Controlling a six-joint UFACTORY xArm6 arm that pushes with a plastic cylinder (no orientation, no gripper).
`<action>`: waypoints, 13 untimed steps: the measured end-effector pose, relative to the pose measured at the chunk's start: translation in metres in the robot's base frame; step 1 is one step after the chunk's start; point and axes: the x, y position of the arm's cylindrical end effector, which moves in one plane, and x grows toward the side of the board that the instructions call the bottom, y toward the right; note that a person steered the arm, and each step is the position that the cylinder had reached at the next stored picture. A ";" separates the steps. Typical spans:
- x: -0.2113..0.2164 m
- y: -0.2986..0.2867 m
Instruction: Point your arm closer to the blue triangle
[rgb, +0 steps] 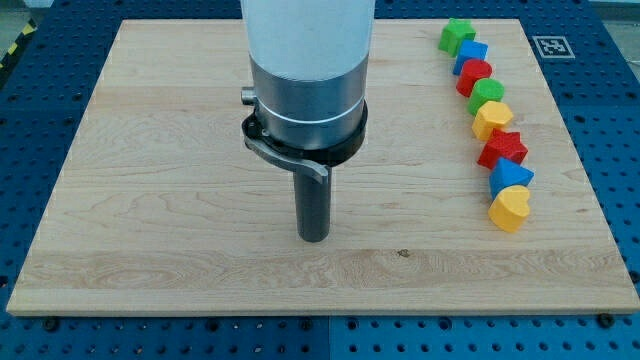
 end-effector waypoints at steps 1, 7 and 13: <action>0.000 0.000; -0.176 -0.018; 0.002 0.095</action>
